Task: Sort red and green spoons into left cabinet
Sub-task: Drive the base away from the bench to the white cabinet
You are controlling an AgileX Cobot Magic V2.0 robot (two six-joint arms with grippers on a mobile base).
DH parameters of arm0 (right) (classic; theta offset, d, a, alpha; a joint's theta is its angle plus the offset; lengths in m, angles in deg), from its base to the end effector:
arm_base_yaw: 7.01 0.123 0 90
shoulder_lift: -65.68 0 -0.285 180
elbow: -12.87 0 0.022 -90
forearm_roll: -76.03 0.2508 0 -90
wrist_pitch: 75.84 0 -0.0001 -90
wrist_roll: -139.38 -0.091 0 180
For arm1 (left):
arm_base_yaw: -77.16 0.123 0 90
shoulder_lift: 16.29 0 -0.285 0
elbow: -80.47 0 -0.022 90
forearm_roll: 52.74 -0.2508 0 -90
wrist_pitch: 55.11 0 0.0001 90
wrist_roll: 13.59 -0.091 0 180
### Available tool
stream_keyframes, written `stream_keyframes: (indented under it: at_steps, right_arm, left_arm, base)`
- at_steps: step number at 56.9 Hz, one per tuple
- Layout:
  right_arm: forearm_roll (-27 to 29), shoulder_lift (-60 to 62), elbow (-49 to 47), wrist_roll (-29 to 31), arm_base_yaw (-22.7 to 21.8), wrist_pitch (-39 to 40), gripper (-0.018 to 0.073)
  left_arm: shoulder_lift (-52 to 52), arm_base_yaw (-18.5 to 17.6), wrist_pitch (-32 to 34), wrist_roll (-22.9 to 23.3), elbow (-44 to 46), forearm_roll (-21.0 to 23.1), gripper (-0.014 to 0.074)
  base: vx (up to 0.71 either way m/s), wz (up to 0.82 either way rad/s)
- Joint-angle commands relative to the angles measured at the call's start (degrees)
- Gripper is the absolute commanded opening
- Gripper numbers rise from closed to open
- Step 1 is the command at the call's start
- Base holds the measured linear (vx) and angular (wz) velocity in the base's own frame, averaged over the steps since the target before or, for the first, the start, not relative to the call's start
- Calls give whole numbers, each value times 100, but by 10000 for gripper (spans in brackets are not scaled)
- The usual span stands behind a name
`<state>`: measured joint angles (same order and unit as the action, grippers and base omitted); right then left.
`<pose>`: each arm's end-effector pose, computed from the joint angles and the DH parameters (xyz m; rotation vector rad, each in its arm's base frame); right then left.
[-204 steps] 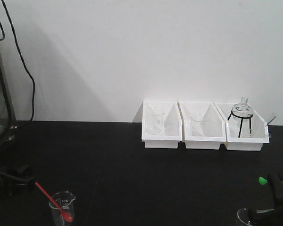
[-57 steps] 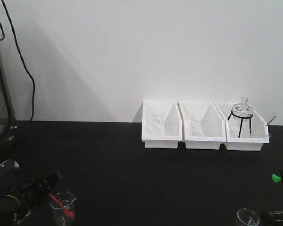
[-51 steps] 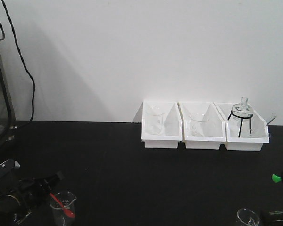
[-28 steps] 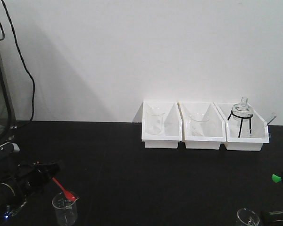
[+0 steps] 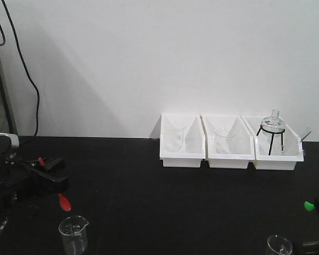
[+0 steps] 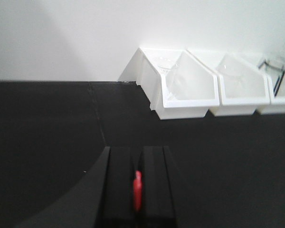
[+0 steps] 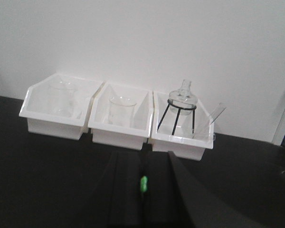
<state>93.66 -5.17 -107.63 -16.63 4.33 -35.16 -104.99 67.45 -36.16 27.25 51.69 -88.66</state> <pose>0.2007 0.0219 0.2449 -0.1468 1.5835 -0.1456 0.3062 -0.0699 0.2931 0.1903 1.7804 -0.3730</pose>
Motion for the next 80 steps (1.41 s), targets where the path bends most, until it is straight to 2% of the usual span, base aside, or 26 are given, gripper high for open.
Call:
stream_keyframes:
  at_steps: [1, 7, 19, 34, 47, 80]
  right_arm:
    - [-101, 290, -272, 40, -12, -120, -4]
    - [-101, 589, -401, 40, -12, -777, -4]
    - [-101, 1526, -750, 40, -12, -2531, -4]
    - [-125, 2992, -772, 40, -12, -4258, -3]
    - [-125, 3668, -772, 23, -12, -4565, -3]
    - [-80, 3692, -748, -8, -12, -4474, -3]
  left_arm:
    - [551, -12, 72, 110, 170, -534, -6]
    - [934, -19, -140, 135, 144, -788, -6]
    - [1734, -289, -674, 83, -176, -794, -6]
    - [2941, -570, -749, 106, -1116, -773, -6]
    - [3590, -570, -1299, 87, -1393, -773, -5]
    - [3653, -570, -1276, 87, -1387, -772, -5]
  base:
    - [0, 0]
    - [0, 0]
    - [0, 0]
    - [0, 0]
    - [0, 0]
    - [0, 0]
